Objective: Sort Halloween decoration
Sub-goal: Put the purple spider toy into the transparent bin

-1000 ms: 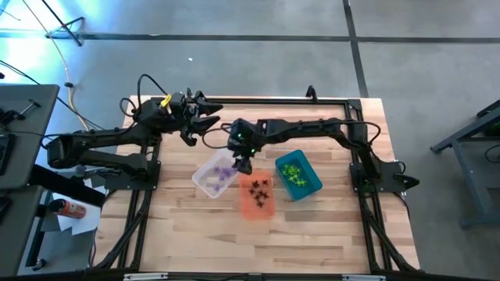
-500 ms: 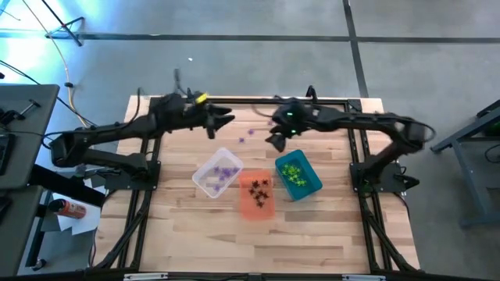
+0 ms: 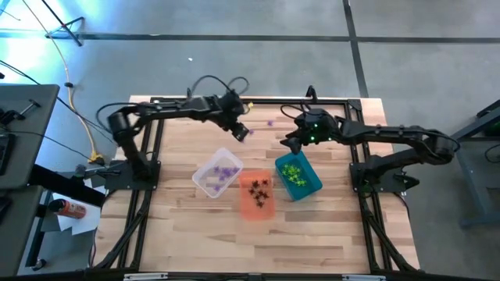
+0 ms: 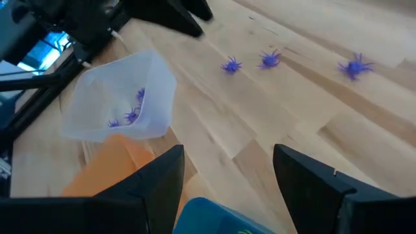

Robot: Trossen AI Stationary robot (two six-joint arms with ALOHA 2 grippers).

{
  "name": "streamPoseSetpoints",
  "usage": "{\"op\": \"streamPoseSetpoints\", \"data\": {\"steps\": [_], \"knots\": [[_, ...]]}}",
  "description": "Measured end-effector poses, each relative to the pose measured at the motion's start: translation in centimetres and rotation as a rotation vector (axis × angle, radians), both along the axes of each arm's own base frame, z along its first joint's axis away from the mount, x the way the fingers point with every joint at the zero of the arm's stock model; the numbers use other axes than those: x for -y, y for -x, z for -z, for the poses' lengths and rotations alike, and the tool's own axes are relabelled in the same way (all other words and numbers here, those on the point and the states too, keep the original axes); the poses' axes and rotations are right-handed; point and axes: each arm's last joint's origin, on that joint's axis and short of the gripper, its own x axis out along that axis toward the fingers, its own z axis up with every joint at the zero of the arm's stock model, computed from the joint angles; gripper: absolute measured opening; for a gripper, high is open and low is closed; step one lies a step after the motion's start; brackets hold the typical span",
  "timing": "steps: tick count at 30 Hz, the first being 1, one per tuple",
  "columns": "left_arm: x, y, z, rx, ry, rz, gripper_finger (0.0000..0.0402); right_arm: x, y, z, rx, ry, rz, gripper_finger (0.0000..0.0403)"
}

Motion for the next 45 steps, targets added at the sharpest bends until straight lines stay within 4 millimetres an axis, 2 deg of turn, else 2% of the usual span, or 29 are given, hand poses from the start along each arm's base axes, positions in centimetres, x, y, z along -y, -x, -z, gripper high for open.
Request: {"op": "streamPoseSetpoints", "data": {"steps": [4, 8, 12, 15, 21, 26, 28, 32, 34, 37, 42, 45], "knots": [[-0.2, -1.3, 3.6, -0.091, 0.05, 0.007, 0.0138, -0.2, -0.2, 0.3, -0.007, -0.015, 0.001, 0.0232], [-0.4, -1.9, 6.2, -0.151, 0.052, 0.008, 0.0138, -0.2, -0.2, 0.3, -0.016, 0.007, 0.027, 0.0232], [-0.8, -2.2, 7.8, -0.198, -0.002, 0.0, 0.0138, -0.1, -0.2, 0.3, -0.021, 0.021, 0.048, 0.0232], [-0.8, -2.4, 8.2, -0.206, -0.023, 0.004, 0.0137, -0.1, -0.1, 0.3, -0.024, 0.028, 0.06, 0.0232], [-0.6, -2.5, 8.5, -0.243, -0.092, 0.084, 0.0124, -0.1, -0.2, 0.3, -0.024, 0.026, 0.066, 0.0232], [-0.6, -2.3, 8.0, -0.237, -0.109, 0.091, 0.006, -0.1, -0.2, 0.3, -0.022, 0.027, 0.07, 0.0232], [-0.8, -2.2, 7.0, -0.2, -0.124, 0.101, 0.0031, 0.0, -0.2, 0.2, -0.005, 0.019, 0.079, 0.0232], [-1.5, -1.8, 2.8, -0.058, -0.199, 0.076, 0.0003, 0.0, -0.4, 0.0, 0.017, 0.027, 0.08, 0.0232], [-1.9, -1.5, 2.1, -0.029, -0.214, 0.059, 0.0011, 0.0, -0.4, 0.0, 0.024, 0.029, 0.08, 0.0232], [-2.6, -1.3, 1.9, 0.005, -0.205, 0.046, 0.0042, 0.0, -0.4, -0.1, 0.027, 0.03, 0.08, 0.0232], [-2.9, -1.8, 5.3, -0.03, -0.049, 0.017, 0.0115, 0.0, -0.4, -0.1, 0.028, 0.03, 0.081, 0.0232], [-2.9, -2.3, 6.3, -0.021, -0.033, -0.01, 0.0155, 0.1, -0.4, -0.1, 0.027, 0.03, 0.081, 0.0232]]}}
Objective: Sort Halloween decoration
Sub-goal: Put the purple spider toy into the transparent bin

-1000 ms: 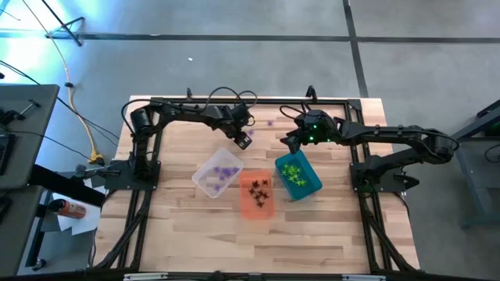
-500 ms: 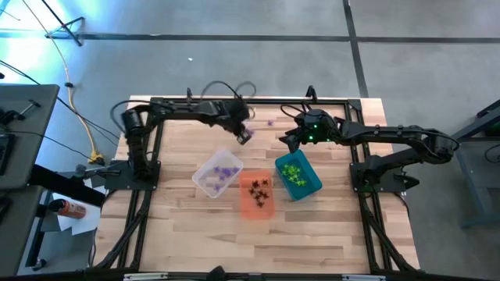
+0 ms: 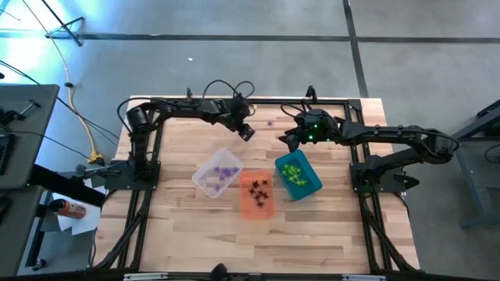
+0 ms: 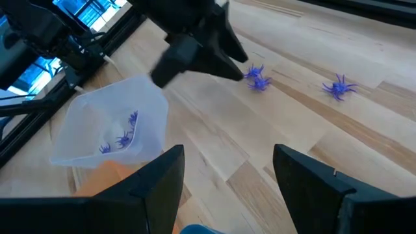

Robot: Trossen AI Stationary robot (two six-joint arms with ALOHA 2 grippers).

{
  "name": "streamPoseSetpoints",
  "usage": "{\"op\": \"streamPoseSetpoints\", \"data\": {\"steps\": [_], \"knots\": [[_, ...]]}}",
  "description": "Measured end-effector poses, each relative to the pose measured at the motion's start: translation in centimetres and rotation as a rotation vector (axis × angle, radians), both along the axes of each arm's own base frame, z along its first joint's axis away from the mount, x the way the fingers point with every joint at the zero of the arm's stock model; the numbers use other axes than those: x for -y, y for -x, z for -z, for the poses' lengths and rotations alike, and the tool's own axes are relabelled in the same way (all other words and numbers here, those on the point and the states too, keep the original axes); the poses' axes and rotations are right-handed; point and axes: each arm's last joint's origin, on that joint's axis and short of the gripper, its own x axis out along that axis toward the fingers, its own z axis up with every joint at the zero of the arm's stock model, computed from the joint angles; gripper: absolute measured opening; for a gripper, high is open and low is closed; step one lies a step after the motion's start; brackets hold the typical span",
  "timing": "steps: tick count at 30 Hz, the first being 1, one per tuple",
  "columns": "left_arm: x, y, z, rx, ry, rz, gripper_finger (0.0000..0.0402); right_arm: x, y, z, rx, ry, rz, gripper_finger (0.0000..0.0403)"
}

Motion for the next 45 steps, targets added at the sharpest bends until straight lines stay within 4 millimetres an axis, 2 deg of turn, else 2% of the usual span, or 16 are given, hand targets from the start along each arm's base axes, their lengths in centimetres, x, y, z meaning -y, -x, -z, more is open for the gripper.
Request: {"op": "streamPoseSetpoints", "data": {"steps": [5, 10, 17, 23, 30, 36, 42, 45], "knots": [[-0.5, -0.7, 1.6, 0.007, -0.026, -0.065, 0.0191, 0.0, 0.0, 0.0, 0.0, 0.0, 0.001, 0.0232], [-0.5, -0.8, 2.5, -0.041, -0.05, -0.069, 0.0182, 0.0, 0.0, 0.0, 0.007, -0.024, 0.026, 0.0232], [-0.1, -0.6, 2.5, -0.097, -0.087, -0.002, 0.012, 0.1, 0.0, 0.0, 0.003, -0.016, 0.041, 0.0232], [0.2, 0.9, 1.4, -0.173, -0.042, 0.044, 0.0017, 0.1, 0.0, 0.0, 0.001, -0.009, 0.067, 0.0232], [1.3, 3.1, -1.4, -0.116, -0.004, 0.108, 0.0002, 0.2, 0.1, 0.0, -0.001, -0.004, 0.075, 0.0232], [4.0, 4.9, -3.1, 0.098, 0.014, 0.226, 0.0001, 0.2, 0.0, 0.0, 0.003, -0.003, 0.071, 0.0232], [9.1, 7.2, -4.9, 0.362, -0.066, 0.45, 0.0, 0.1, -0.1, -0.2, 0.026, 0.0, 0.047, 0.0232], [11.1, 8.2, -6.7, 0.455, -0.159, 0.549, 0.0, 0.1, -0.4, -0.6, 0.078, 0.014, -0.006, 0.0232]]}}
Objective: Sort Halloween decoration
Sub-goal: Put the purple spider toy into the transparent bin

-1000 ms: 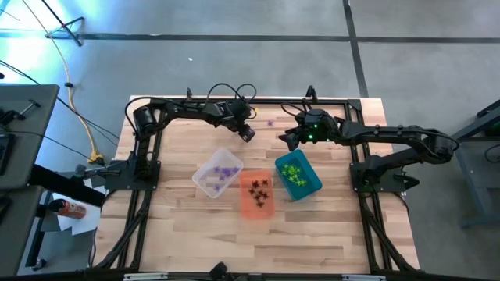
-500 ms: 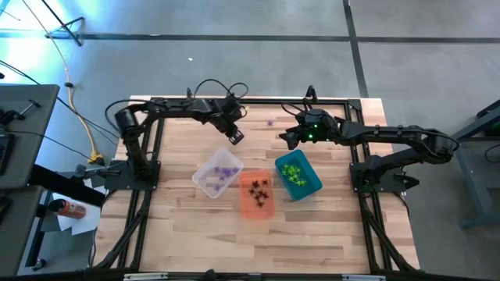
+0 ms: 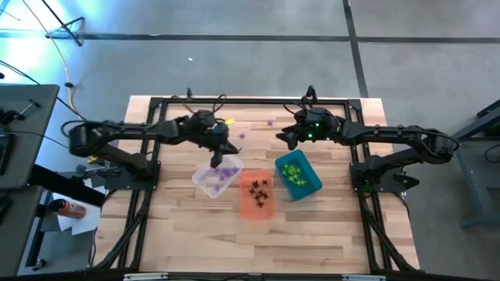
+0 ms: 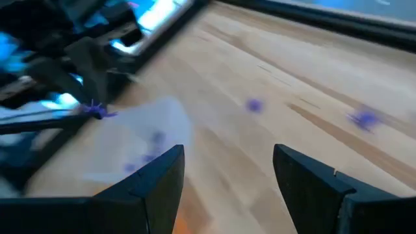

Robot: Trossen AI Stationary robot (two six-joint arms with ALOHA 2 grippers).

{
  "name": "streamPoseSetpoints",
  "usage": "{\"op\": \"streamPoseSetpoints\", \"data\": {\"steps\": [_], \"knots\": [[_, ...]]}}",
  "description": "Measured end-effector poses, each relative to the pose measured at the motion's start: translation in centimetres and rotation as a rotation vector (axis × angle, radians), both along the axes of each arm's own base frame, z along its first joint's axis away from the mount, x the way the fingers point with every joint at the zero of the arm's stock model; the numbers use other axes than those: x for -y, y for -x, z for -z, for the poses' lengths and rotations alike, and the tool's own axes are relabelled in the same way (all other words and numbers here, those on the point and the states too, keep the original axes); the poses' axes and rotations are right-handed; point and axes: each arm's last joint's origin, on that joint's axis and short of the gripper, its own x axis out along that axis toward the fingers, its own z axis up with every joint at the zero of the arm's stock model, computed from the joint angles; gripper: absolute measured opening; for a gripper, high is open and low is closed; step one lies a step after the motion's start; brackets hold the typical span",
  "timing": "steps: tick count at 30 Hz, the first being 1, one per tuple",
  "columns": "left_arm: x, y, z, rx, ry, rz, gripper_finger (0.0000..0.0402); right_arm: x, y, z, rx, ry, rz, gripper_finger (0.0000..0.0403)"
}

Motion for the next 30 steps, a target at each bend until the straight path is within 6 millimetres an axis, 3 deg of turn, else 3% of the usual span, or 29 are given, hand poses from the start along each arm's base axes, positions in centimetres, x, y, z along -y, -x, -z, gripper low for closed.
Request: {"op": "streamPoseSetpoints", "data": {"steps": [6, 10, 16, 23, 26, 30], "knots": [[2.3, 1.1, -4.6, 0.249, -0.124, 0.093, 0.0, -0.6, -1.2, -2.7, 0.295, 0.056, -0.208, 0.0223], [2.8, 1.9, -6.1, 0.323, -0.111, 0.086, 0.0, -2.2, -1.8, -4.7, 0.485, 0.225, -0.36, 0.0196], [2.9, 2.2, -6.6, 0.336, -0.06, 0.06, 0.0, -4.0, -2.2, -5.1, 0.521, 0.322, -0.435, 0.0155], [2.9, 2.2, -6.6, 0.337, -0.054, 0.055, 0.0, -4.0, -2.2, -5.0, 0.515, 0.31, -0.436, 0.0138], [3.0, 2.2, -6.6, 0.328, 0.026, 0.069, 0.0, -4.0, -2.2, -5.1, 0.521, 0.321, -0.437, 0.0134], [4.2, 2.7, -6.1, 0.235, 0.112, 0.098, 0.0, -4.0, -2.2, -5.0, 0.516, 0.358, -0.445, 0.0096]]}}
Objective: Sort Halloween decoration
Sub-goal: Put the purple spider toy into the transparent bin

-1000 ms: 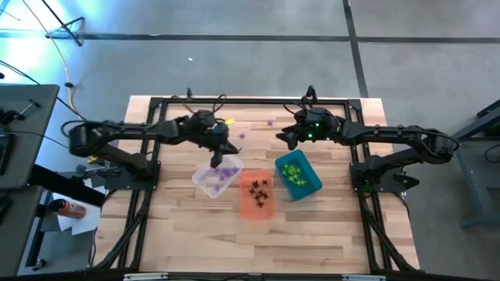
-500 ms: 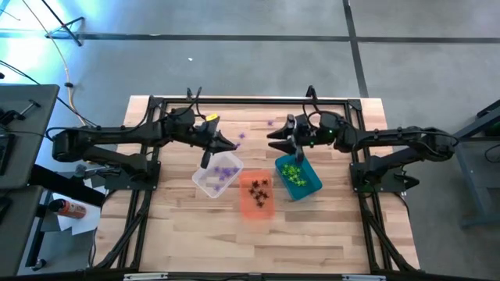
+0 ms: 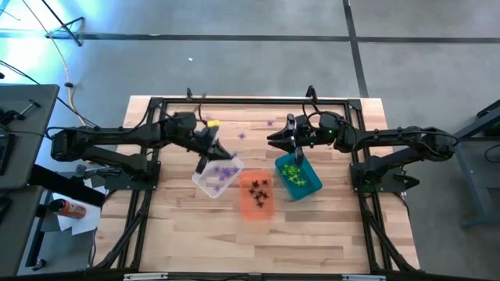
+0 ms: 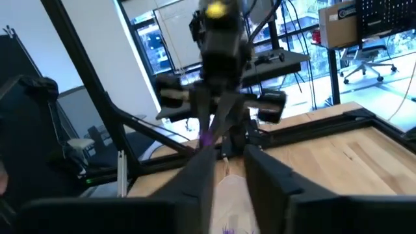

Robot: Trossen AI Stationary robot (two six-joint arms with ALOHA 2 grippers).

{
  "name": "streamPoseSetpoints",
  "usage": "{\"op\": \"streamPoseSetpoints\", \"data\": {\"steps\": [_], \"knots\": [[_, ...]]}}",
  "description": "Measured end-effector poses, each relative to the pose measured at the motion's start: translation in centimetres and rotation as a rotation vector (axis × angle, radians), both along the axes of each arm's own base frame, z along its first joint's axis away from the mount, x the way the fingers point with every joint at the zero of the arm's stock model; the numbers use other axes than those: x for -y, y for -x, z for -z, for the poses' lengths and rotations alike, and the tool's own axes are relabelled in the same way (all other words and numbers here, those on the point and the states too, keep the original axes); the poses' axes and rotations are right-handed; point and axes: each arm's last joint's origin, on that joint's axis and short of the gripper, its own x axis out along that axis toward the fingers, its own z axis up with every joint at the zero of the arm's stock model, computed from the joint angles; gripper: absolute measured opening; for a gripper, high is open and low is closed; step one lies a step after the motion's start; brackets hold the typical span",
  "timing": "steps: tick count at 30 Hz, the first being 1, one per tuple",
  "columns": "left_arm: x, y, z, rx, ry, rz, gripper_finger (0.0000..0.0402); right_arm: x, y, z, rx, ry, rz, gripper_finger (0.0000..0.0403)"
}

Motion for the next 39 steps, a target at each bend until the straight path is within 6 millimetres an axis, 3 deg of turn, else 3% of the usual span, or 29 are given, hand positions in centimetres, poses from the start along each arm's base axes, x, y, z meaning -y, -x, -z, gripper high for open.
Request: {"op": "streamPoseSetpoints", "data": {"steps": [5, 10, 12, 21, 29, 39], "knots": [[2.6, 1.5, 2.7, -0.329, -0.037, 0.084, 0.0, 0.2, 0.0, 0.5, -0.047, 0.027, 0.008, 0.001], [4.0, 2.3, 5.6, -0.512, -0.139, 0.119, 0.0, 0.7, 0.2, 1.3, -0.125, 0.016, 0.027, 0.001], [3.9, 1.8, 6.6, -0.497, -0.134, 0.1, 0.0, 0.9, 0.2, 1.5, -0.15, 0.011, 0.034, 0.0003], [2.4, 0.6, 10.9, -0.718, -0.145, 0.014, 0.0, 0.9, 0.3, 2.0, -0.201, 0.0, 0.036, 0.0003], [2.3, -1.0, 12.2, -0.879, -0.164, 0.006, 0.0, 1.1, 0.4, 2.5, -0.253, 0.002, 0.083, 0.0002], [2.1, -1.9, 11.3, -0.89, -0.223, 0.021, 0.0019, 1.0, 0.4, 2.6, -0.262, 0.006, 0.082, 0.0001]]}}
